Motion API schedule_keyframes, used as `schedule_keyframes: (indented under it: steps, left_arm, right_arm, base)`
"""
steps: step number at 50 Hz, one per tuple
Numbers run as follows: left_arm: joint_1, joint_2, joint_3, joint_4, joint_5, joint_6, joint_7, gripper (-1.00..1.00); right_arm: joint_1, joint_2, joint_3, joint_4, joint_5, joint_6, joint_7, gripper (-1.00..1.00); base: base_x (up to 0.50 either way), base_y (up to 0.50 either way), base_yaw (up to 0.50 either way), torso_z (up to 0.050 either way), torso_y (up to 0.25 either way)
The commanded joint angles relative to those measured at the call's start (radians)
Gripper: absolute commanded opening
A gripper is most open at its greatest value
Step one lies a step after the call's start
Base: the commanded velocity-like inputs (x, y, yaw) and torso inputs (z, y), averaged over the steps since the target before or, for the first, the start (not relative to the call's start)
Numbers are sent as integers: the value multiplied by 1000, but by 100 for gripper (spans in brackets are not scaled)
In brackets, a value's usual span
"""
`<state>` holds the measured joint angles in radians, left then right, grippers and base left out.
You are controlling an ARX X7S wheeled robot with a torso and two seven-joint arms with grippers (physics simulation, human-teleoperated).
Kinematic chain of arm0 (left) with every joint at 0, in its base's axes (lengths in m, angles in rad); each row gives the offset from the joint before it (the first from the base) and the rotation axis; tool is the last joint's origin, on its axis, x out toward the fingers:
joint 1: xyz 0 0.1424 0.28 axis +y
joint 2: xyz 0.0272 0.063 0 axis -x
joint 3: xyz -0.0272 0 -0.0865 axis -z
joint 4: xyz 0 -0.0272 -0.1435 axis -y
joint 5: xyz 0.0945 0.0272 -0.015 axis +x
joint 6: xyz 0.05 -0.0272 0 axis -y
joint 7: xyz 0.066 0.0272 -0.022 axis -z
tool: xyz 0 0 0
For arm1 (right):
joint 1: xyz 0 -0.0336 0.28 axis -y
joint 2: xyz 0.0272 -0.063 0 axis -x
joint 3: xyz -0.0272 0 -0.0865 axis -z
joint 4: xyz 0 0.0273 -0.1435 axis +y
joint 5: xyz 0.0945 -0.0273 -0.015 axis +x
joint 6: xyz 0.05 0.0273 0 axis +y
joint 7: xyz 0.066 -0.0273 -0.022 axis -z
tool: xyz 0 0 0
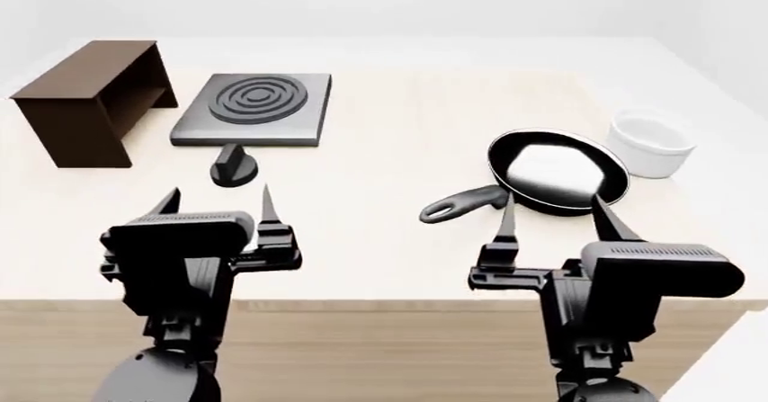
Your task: Put the frying pan on top of the cabinet.
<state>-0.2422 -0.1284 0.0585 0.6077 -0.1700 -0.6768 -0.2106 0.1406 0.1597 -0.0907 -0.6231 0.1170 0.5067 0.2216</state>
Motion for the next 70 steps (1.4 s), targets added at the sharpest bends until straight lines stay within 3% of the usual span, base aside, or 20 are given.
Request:
schedule_keyframes:
  steps: [1, 12, 52, 70]
  left_arm:
    - [-18, -5, -4, 32, -25, -40, -10, 100]
    - [-18, -15, 7, 18, -25, -22, -18, 100]
    - [-32, -37, 10, 9, -59, -20, -50, 100]
    - [-37, -47, 14, 1, -67, -15, -63, 100]
  right_arm:
    - [-5, 17, 5, -43, 61, -15, -39, 100]
    - [0, 23, 3, -50, 60, -3, -19, 100]
    - [7, 34, -15, -41, 63, -14, 32, 100]
    - [7, 51, -35, -55, 70, 0, 46, 100]
  base:
    - [0, 0, 0, 0, 0]
    - [455, 0, 0, 0, 0]
    - [5, -77, 0, 0, 0]
    - [500, 0, 0, 0, 0]
